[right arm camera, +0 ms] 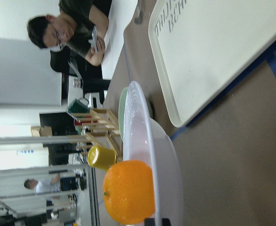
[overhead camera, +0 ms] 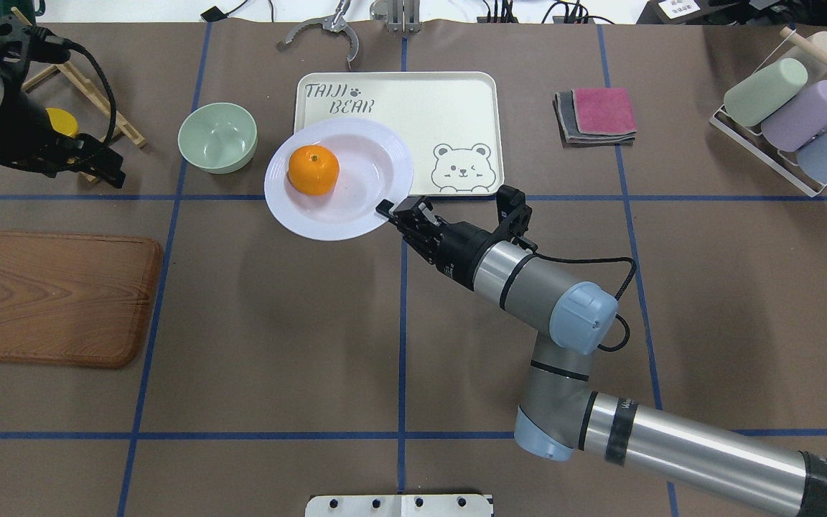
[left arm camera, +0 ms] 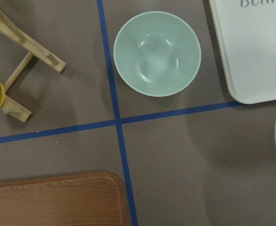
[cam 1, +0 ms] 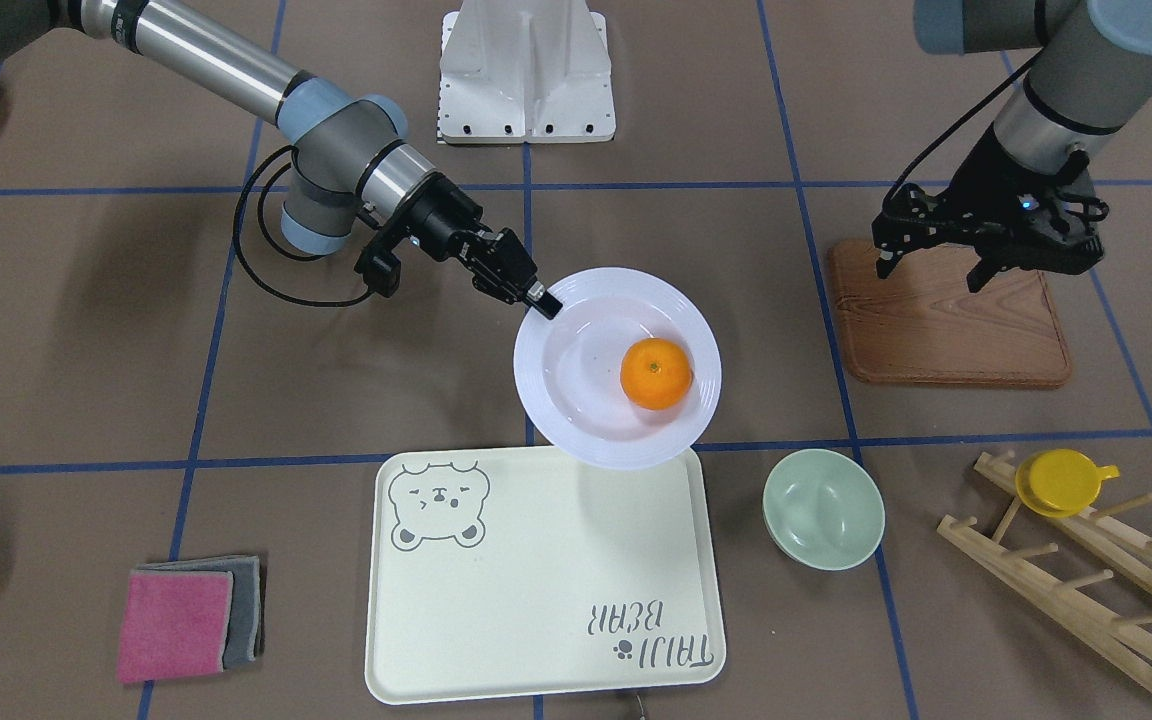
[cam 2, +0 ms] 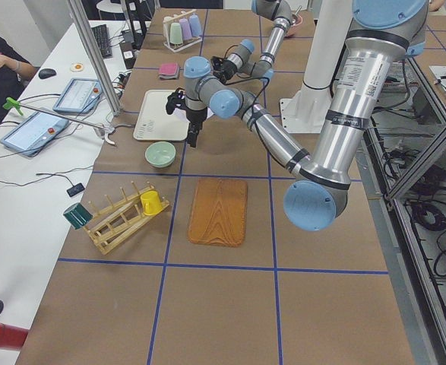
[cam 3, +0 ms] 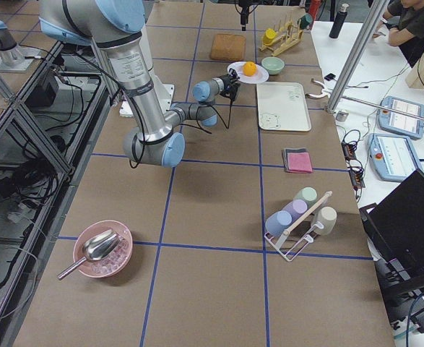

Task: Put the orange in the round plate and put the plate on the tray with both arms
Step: 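Slide the plate with the right gripper onto the cream bear tray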

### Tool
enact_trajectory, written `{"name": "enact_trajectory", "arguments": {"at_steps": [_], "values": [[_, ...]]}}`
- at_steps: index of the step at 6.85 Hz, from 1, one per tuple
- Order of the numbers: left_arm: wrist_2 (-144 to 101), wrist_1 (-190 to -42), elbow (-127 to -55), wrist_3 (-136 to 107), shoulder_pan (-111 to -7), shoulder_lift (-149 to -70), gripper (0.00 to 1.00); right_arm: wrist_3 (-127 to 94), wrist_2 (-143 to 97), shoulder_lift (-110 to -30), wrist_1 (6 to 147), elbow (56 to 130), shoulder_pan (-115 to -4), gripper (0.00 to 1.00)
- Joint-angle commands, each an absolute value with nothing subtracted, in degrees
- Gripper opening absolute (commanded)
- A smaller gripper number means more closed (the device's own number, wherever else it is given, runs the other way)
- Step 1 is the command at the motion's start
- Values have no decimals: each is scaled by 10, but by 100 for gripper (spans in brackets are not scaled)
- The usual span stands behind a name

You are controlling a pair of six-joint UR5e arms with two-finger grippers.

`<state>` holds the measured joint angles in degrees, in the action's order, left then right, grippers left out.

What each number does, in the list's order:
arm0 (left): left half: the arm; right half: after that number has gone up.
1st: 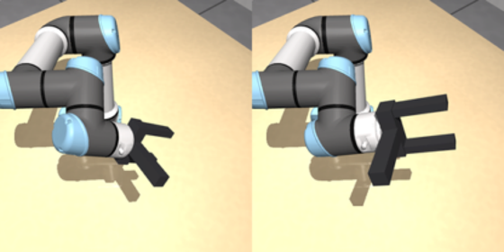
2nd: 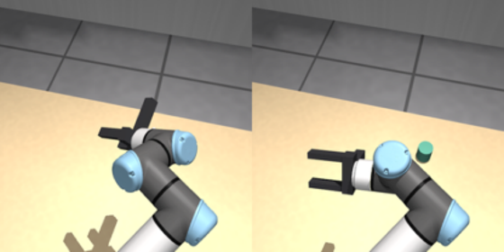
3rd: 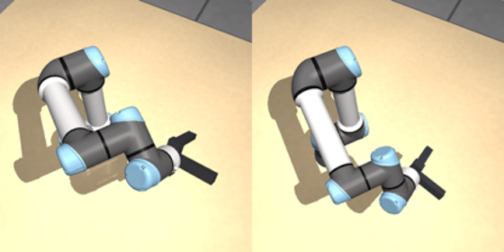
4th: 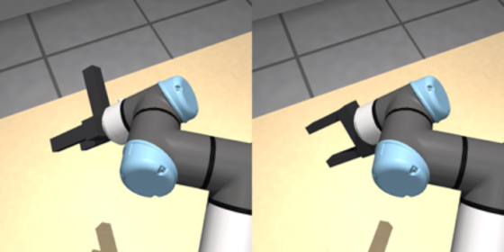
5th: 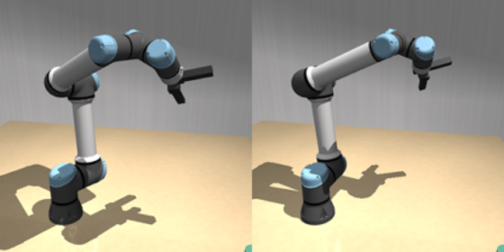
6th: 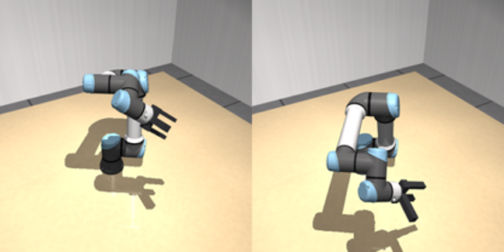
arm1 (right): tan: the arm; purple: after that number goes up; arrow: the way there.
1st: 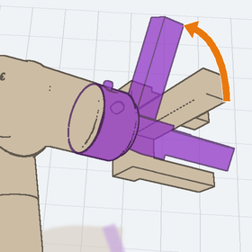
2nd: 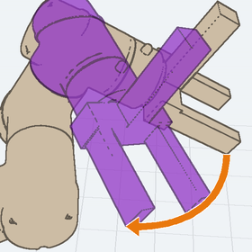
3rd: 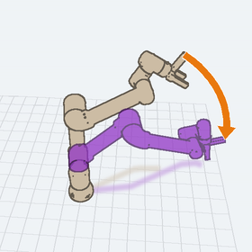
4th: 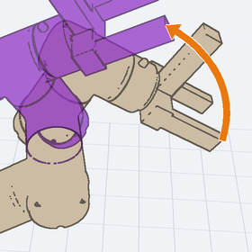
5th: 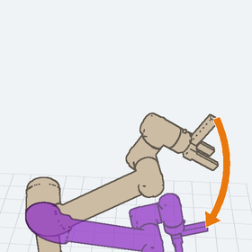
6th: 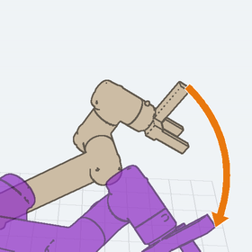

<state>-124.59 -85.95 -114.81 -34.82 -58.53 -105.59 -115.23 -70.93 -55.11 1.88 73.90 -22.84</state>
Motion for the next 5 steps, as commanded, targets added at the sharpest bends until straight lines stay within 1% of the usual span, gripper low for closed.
{"name": "enact_trajectory", "arguments": {"at_steps": [1, 3, 5], "values": [[-1245, -860, -1143, -323, -596, -1047, 98, -1176, -629, -513, 70, 682, -239, 0], [-1244, -860, -1142, -323, -596, -1046, 98, -1182, -593, -493, 167, 680, -239, 0], [-1245, -860, -1140, -322, -596, -1046, 98, -1203, -570, -493, 203, 680, -240, 0]]}}
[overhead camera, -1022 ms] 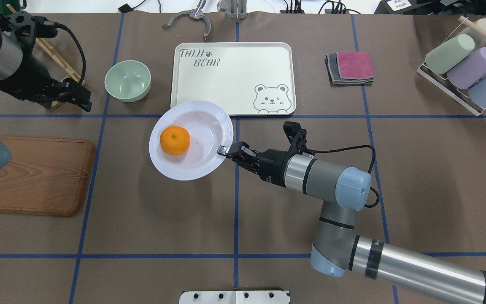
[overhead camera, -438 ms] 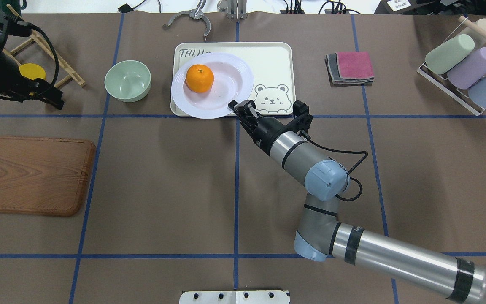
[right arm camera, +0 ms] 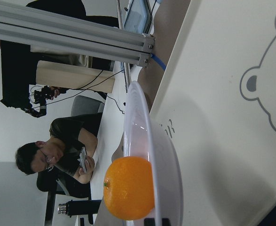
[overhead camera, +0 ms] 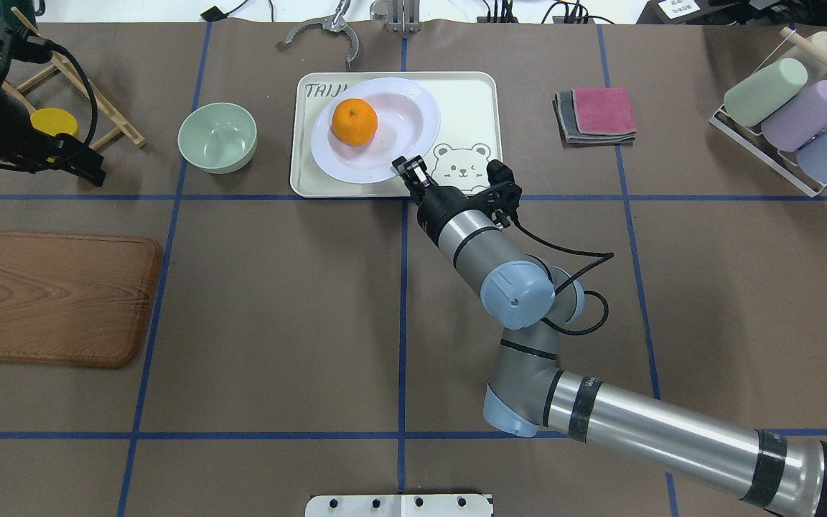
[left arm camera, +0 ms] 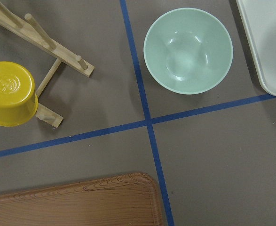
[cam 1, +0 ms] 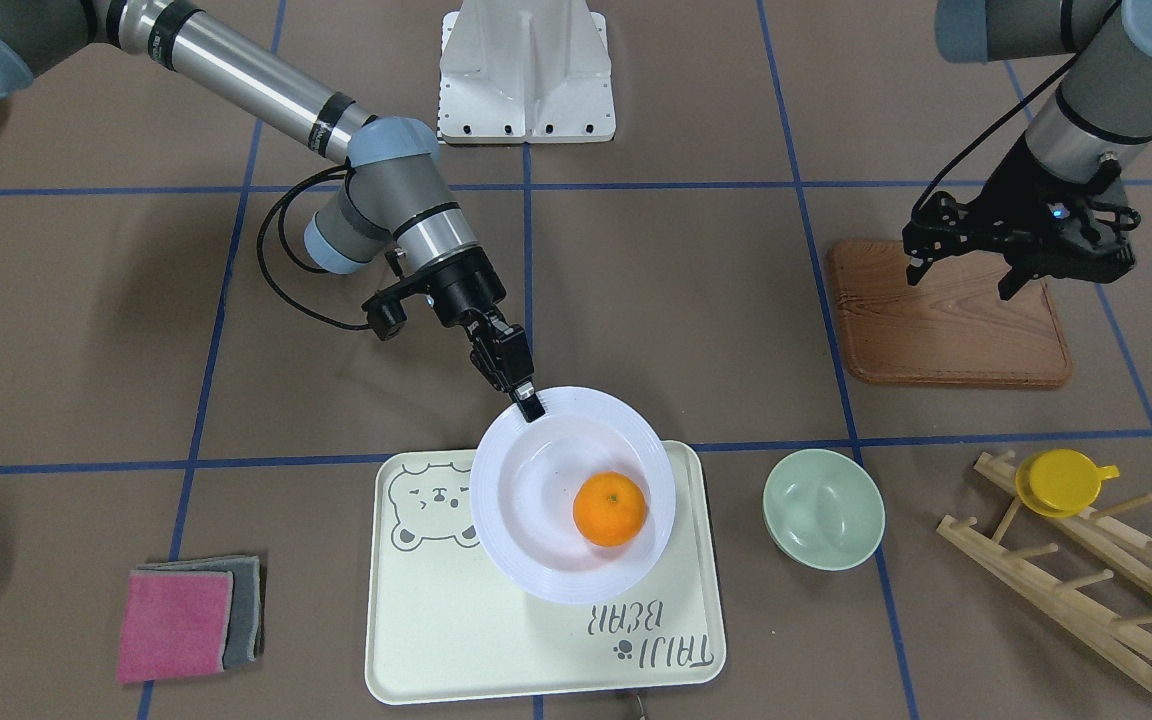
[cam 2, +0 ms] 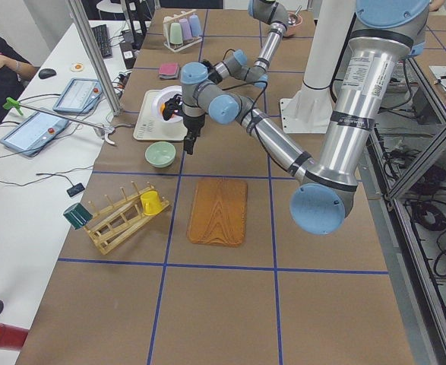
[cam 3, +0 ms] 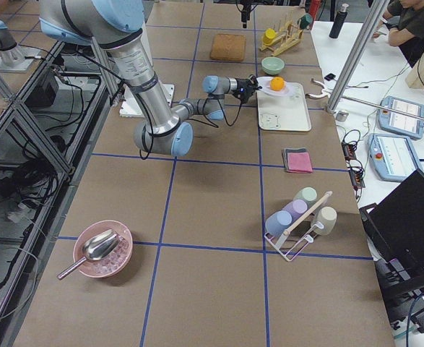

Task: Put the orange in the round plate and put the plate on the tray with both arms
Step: 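Slide the plate with the right gripper onto the cream bear tray, then open the right gripper and release the plate rim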

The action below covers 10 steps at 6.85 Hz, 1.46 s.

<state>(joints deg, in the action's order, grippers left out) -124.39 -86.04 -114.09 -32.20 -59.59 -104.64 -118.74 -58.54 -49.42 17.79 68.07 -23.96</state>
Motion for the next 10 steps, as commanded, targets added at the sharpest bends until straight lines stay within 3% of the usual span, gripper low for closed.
{"name": "enact_trajectory", "arguments": {"at_steps": [1, 4, 5, 6, 7, 8, 10], "values": [[-1244, -860, -1139, -322, -596, -1046, 98, -1208, -567, -494, 237, 679, -239, 3], [-1244, -860, -1139, -322, -597, -1046, 98, -1253, -568, -491, 274, 671, -239, 8], [-1244, -860, -1139, -322, -597, -1044, 98, -1253, -570, -487, 314, 671, -244, 20], [-1244, -861, -1139, -322, -597, -1043, 98, -1249, -579, -486, 342, 676, -249, 44], [-1244, -861, -1139, -322, -597, -1042, 98, -1225, -619, -484, 358, 691, -265, 80], [-1244, -861, -1139, -322, -599, -1042, 98, -1197, -654, -487, 406, 723, -278, 99], [-1244, -861, -1139, -322, -602, -1042, 98, -1131, -776, -505, 489, 804, -313, 100]]}}
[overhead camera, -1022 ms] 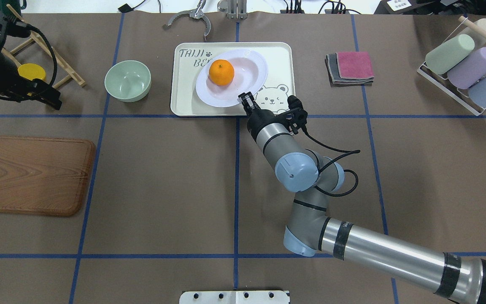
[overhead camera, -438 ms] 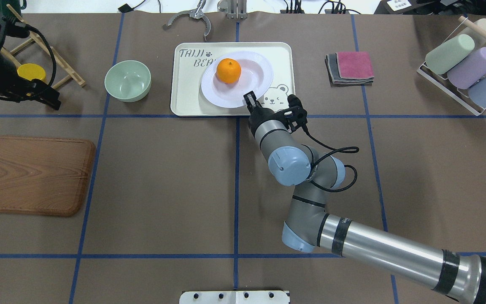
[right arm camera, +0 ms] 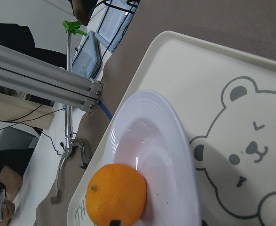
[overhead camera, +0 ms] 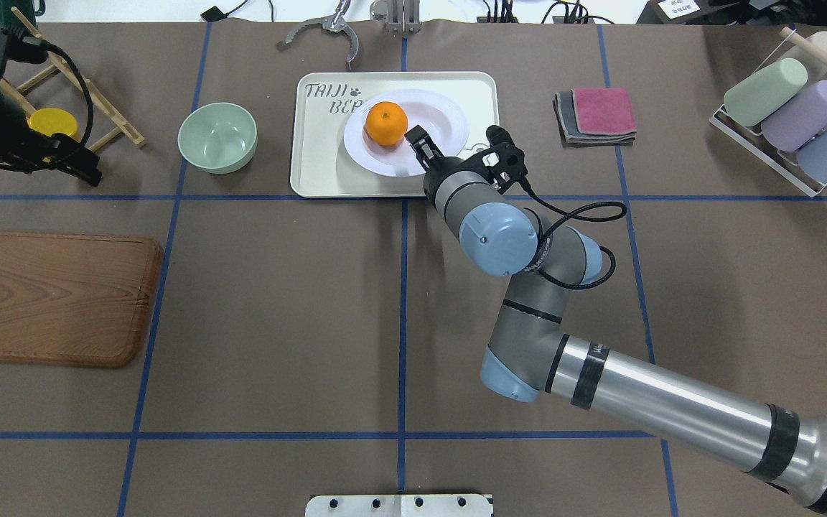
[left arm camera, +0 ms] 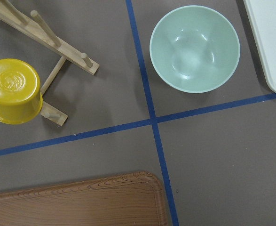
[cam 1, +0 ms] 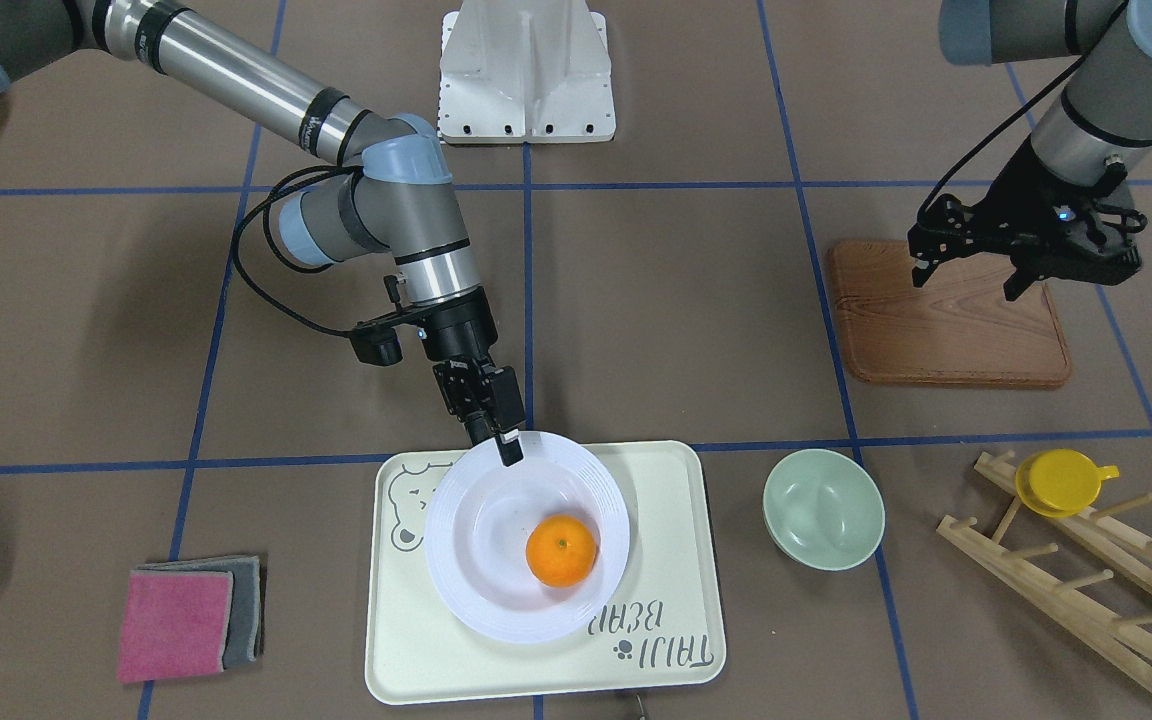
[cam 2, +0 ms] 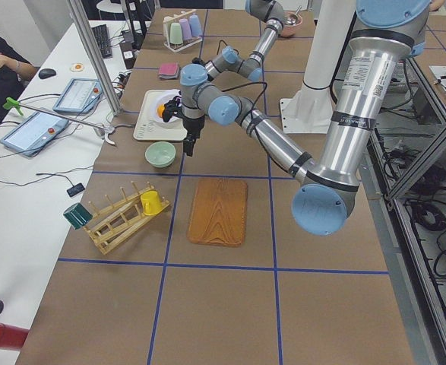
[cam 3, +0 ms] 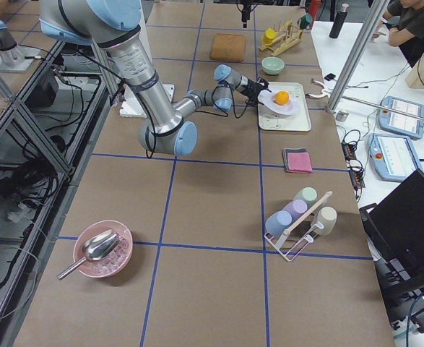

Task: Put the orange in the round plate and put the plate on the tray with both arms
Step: 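Open the right gripper and release the plate rim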

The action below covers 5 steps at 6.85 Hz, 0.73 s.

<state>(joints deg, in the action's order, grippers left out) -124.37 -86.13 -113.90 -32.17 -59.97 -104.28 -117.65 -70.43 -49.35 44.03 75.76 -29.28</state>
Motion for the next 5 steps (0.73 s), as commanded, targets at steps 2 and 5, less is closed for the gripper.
{"name": "enact_trajectory", "arguments": {"at_steps": [2, 5], "values": [[-1245, -860, -1140, -322, -605, -1043, 98, -934, -923, -535, 640, 886, -347, 100], [-1249, -860, -1133, -260, -621, -1024, 98, -611, -1101, -576, 885, 1031, -460, 100]]}}
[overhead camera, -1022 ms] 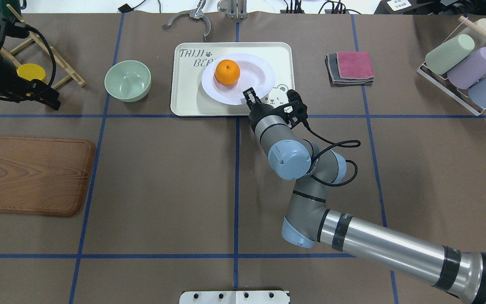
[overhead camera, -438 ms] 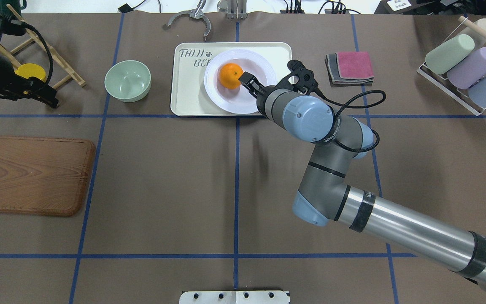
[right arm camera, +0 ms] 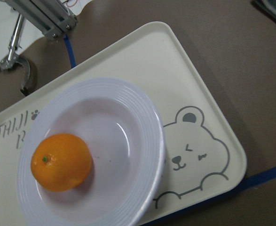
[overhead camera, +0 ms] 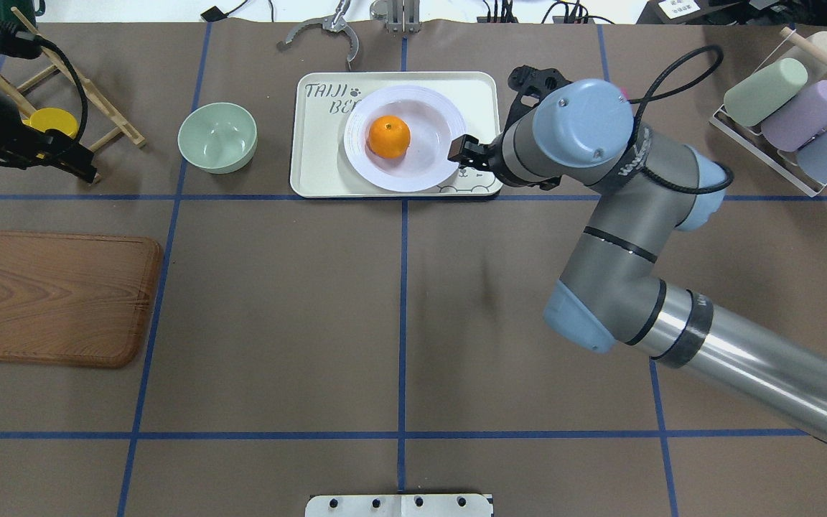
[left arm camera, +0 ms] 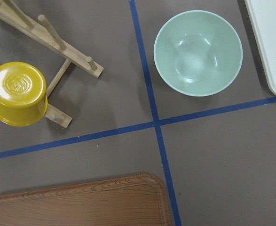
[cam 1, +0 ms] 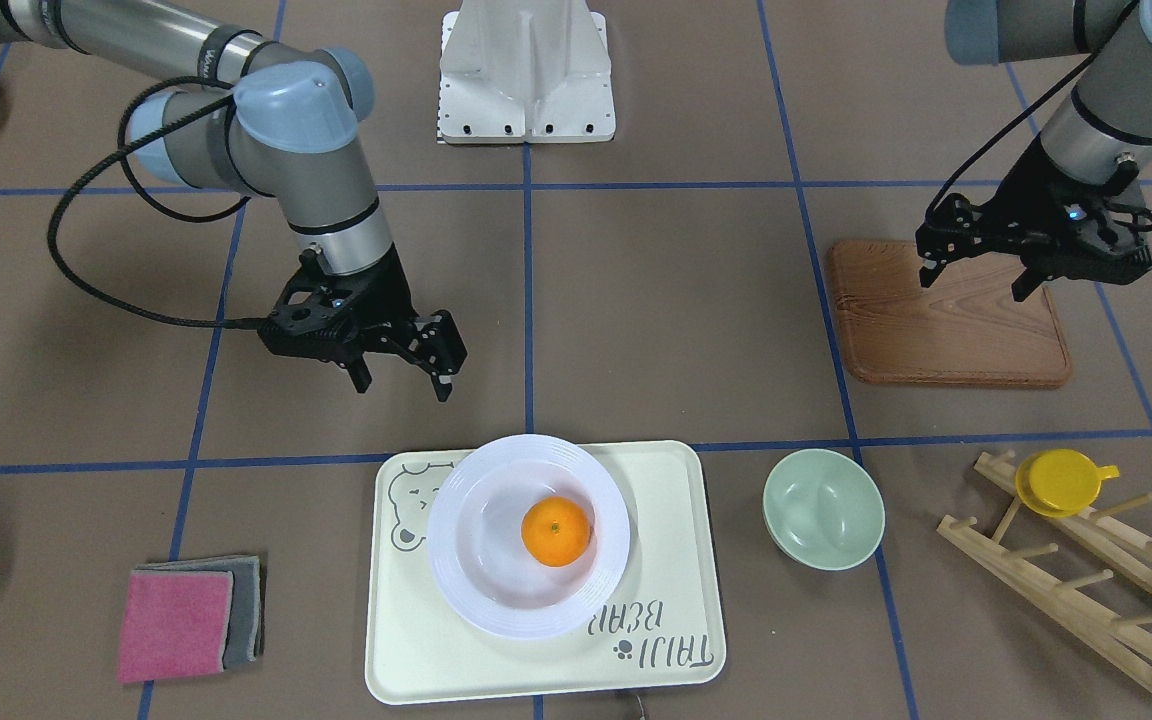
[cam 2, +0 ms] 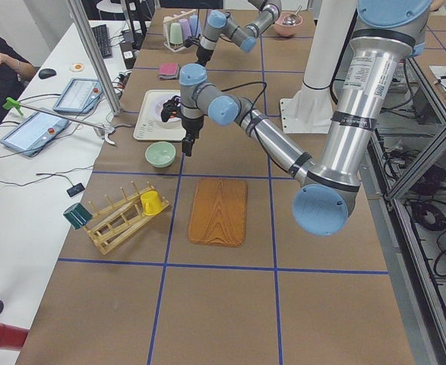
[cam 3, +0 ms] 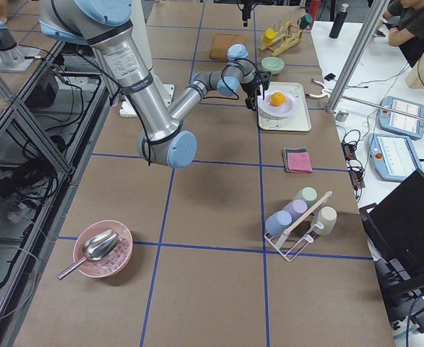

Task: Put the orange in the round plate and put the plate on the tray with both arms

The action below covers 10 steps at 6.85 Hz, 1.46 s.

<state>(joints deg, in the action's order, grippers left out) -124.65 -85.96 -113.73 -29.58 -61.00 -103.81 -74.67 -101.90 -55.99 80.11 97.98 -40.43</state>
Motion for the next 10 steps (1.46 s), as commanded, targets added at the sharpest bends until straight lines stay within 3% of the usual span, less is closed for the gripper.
{"name": "enact_trajectory", "arguments": {"at_steps": [1, 3, 7, 10], "values": [[-1251, -864, -1133, -218, -638, -997, 98, -567, -1142, -600, 901, 1046, -512, 100], [-1252, -867, -1129, -131, -680, -940, 98, -517, -1192, -669, 917, 1082, -588, 100], [-1286, -868, -1082, 11, -777, -882, 98, -50, -1302, -829, 992, 1075, -777, 100], [-1286, -870, -1059, 14, -792, -861, 99, -42, -1304, -920, 988, 1074, -815, 100]]}}
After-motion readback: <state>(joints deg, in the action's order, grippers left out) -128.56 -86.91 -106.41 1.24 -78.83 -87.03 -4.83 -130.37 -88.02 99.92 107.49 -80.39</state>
